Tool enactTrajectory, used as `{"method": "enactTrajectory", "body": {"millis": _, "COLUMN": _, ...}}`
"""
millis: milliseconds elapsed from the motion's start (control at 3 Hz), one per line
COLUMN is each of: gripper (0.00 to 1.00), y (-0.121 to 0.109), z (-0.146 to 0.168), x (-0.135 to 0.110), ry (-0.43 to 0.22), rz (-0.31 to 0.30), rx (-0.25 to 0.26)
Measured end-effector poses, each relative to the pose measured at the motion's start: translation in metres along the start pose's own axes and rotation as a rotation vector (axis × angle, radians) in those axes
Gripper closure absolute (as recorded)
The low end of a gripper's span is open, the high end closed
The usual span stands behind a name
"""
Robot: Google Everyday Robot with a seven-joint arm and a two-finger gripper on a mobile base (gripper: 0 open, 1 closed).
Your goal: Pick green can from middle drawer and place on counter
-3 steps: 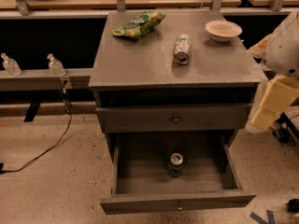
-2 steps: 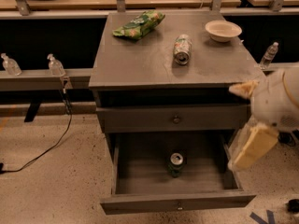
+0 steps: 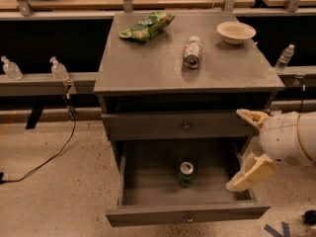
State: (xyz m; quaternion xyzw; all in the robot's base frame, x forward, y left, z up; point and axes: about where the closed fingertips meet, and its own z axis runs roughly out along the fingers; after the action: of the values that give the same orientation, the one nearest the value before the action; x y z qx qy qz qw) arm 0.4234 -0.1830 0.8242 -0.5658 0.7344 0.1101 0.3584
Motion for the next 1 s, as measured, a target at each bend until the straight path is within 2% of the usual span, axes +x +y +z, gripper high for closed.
{"method": "enactTrajectory", "body": {"millis": 333, "gripper": 0.0, "y": 0.0, "z": 0.001, "x": -0.003, "ry": 0.005, "rz": -0.008, "rx": -0.005}}
{"method": "enactTrajectory", "body": {"millis": 667, "gripper": 0.0, "y": -0.017, "z": 0.04, "x": 0.027, "ry": -0.005, "rz": -0.009, "rx": 0.013}}
{"method": "enactTrajectory", "body": {"millis": 1000, "gripper": 0.0, "y": -0.044, "z": 0.073, "x": 0.061, "ry": -0.052, "rz": 0.008, "rx": 0.073}}
